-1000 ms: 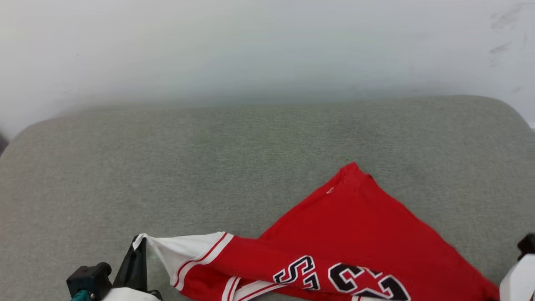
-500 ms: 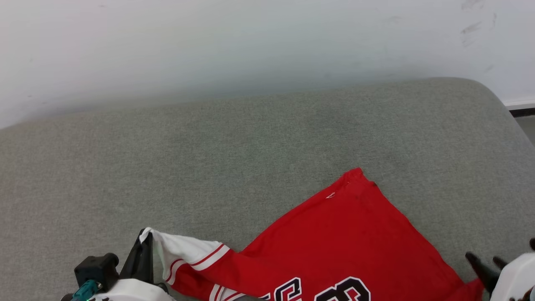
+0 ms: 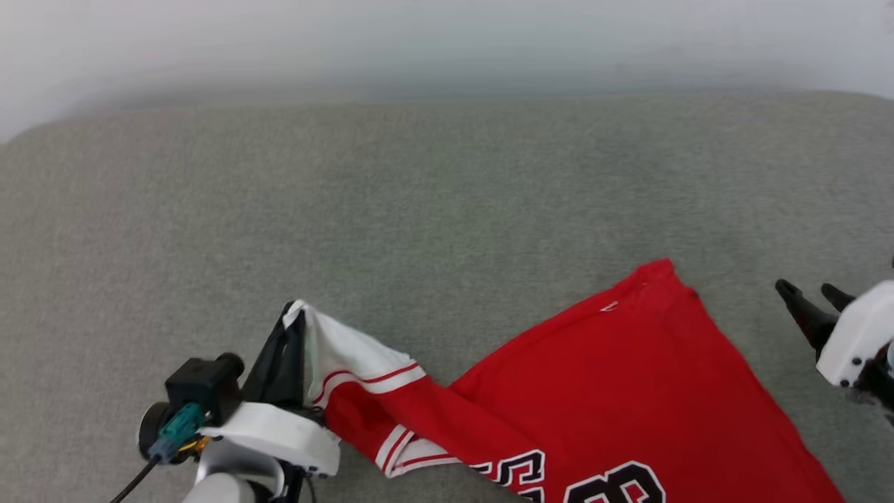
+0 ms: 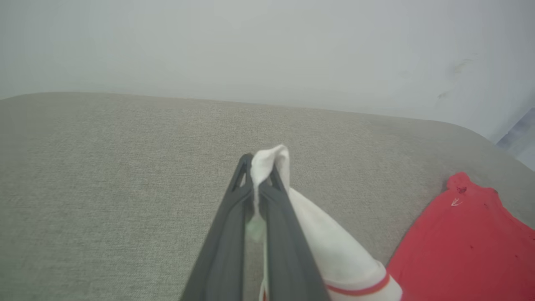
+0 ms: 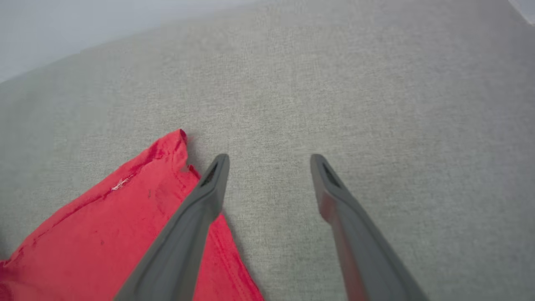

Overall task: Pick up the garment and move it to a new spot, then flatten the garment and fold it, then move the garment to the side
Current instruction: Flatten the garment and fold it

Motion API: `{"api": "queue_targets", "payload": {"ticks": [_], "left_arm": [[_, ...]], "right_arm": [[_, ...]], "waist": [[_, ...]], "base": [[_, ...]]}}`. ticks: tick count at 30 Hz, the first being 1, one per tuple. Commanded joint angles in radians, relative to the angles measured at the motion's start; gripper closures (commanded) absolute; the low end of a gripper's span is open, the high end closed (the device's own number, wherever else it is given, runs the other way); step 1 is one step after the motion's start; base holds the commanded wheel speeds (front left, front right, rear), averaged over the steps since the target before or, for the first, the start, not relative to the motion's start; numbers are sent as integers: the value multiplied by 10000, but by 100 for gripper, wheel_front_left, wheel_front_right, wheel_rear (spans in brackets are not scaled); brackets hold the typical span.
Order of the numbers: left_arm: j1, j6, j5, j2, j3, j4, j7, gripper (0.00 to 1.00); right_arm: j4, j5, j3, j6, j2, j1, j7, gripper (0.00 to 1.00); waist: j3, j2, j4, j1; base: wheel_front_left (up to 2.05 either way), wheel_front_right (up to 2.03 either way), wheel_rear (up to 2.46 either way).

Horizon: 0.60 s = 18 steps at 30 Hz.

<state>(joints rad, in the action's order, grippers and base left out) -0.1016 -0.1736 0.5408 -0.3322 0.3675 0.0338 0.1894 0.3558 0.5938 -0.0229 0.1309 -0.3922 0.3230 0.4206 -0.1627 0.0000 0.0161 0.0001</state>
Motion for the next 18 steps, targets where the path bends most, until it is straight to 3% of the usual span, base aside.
{"api": "queue_targets", "payload": {"ticks": [1, 8, 18], "left_arm": [[-253, 76, -72, 88, 62, -31, 76, 100], [-951, 314, -222, 415, 374, 98, 257, 100], [-1545, 569, -327, 744, 602, 472, 483, 100]], "right_arm": [[11, 190, 214, -4, -166, 334, 477, 0], [160, 506, 991, -4, -448, 1757, 3702, 0], [792, 441, 1926, -4, -145, 2174, 5513, 0]], "waist": [[-449, 0, -432, -1], [-1164, 0, -1041, -1], [-1741, 0, -1625, -1]], "base": [[0, 0, 0], [0, 0, 0], [0, 0, 0]]}}
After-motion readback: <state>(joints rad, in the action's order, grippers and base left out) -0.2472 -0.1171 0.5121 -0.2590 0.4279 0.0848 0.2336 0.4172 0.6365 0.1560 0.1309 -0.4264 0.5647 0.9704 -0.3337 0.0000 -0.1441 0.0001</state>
